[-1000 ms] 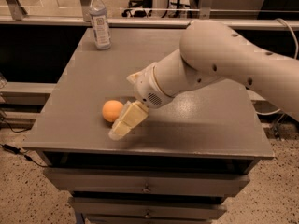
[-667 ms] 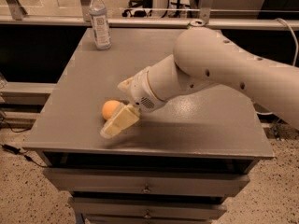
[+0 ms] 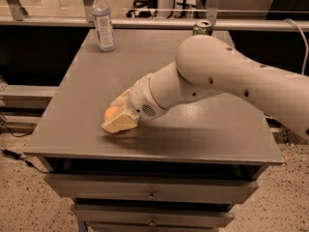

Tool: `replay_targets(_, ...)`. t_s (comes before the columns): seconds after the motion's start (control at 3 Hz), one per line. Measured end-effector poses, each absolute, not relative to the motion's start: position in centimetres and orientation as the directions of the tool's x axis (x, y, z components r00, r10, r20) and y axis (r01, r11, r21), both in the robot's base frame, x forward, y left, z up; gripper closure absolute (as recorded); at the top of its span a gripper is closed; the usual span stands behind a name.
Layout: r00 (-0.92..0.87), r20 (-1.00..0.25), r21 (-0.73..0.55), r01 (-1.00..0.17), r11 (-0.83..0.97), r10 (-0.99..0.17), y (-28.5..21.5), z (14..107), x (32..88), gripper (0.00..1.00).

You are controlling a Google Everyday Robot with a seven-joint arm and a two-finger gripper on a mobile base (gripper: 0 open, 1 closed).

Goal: Move orange near blue plastic bottle

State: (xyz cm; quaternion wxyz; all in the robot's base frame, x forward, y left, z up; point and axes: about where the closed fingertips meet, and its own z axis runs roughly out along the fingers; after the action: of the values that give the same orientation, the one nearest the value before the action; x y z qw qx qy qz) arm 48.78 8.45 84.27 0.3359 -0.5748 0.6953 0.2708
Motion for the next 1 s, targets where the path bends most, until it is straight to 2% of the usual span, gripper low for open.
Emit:
replay_targets(0.33,-0.097,-0.764,-0.039,-0.98,0.196,-0.638,7.6,84.8,49.8,0.94)
replay_targets(0.67,-0.049,-0.757,-0.125,-0.968,0.218,-0.651,5.5,87.8,53.0,1.0)
replay_targets(1.0,-0.049,-0.757,-0.125,-0.968,0.218,-0.651,5.5,87.8,53.0,1.0)
